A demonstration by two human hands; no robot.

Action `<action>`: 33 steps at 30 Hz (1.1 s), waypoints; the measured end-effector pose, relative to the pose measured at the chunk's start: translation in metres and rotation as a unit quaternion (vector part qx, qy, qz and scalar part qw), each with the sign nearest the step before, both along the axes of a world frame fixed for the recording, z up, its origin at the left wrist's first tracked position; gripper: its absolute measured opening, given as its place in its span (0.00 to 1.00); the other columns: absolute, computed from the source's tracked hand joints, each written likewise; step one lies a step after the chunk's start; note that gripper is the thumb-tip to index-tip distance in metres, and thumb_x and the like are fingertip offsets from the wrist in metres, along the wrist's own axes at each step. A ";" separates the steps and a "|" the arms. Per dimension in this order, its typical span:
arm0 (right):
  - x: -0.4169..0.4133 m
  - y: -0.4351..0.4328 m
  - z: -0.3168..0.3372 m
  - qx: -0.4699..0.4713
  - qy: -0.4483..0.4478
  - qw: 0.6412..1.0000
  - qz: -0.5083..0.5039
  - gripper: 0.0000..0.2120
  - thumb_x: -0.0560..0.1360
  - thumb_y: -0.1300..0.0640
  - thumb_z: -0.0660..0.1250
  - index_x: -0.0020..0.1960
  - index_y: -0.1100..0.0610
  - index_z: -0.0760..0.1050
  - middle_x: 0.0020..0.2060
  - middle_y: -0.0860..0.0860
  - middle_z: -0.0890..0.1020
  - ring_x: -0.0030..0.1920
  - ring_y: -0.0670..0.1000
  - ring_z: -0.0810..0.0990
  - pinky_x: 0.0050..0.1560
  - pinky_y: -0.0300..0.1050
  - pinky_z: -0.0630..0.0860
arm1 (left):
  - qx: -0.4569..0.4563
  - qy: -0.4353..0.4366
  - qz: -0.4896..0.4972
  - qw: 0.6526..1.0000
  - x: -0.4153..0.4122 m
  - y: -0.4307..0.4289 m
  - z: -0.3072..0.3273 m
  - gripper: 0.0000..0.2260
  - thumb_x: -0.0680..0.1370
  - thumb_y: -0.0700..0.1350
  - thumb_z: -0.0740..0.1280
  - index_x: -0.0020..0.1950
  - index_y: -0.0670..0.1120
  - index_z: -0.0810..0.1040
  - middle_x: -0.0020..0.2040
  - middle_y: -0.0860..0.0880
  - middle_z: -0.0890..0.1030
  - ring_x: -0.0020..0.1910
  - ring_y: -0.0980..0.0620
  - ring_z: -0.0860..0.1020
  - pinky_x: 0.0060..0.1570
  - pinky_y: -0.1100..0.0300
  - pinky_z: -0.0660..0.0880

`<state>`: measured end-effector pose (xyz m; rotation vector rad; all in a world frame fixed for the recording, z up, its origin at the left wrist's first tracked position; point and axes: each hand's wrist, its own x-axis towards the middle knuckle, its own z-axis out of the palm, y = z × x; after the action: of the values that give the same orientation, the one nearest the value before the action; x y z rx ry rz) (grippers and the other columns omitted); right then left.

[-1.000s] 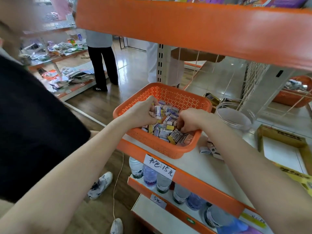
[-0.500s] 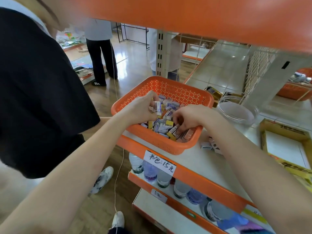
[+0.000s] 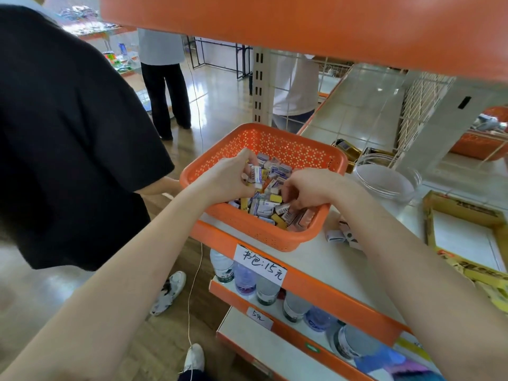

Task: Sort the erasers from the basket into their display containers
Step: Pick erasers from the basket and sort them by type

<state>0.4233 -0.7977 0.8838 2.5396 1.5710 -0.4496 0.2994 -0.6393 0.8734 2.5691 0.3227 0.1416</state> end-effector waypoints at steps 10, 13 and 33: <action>0.000 -0.006 0.000 0.163 0.028 0.986 -0.032 0.08 0.69 0.53 0.70 0.48 0.47 0.75 0.43 0.45 0.76 0.46 0.48 0.75 0.46 0.46 0.73 | -0.013 -0.041 0.007 0.999 -0.003 -0.005 0.007 0.20 0.72 0.43 0.69 0.59 0.51 0.65 0.45 0.53 0.76 0.42 0.51 0.78 0.42 0.53 0.77; -0.001 -0.016 0.001 0.285 0.042 0.956 -0.057 0.11 0.71 0.55 0.69 0.53 0.51 0.79 0.46 0.48 0.75 0.45 0.46 0.72 0.45 0.43 0.68 | -0.018 -0.065 0.010 0.998 -0.004 -0.010 0.010 0.20 0.71 0.44 0.69 0.60 0.51 0.64 0.45 0.52 0.76 0.42 0.50 0.78 0.42 0.51 0.77; 0.012 -0.285 -0.006 0.377 -0.102 0.864 -0.317 0.12 0.70 0.63 0.70 0.54 0.58 0.81 0.48 0.53 0.81 0.47 0.51 0.78 0.45 0.29 0.62 | -0.080 -0.091 -0.231 0.965 0.111 -0.229 0.010 0.21 0.70 0.44 0.67 0.62 0.49 0.70 0.41 0.56 0.77 0.35 0.61 0.74 0.37 0.65 0.68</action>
<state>0.4350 -1.0829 0.8774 3.5189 0.8831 0.5086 0.4105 -0.8680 0.8834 2.3750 -0.3226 0.1686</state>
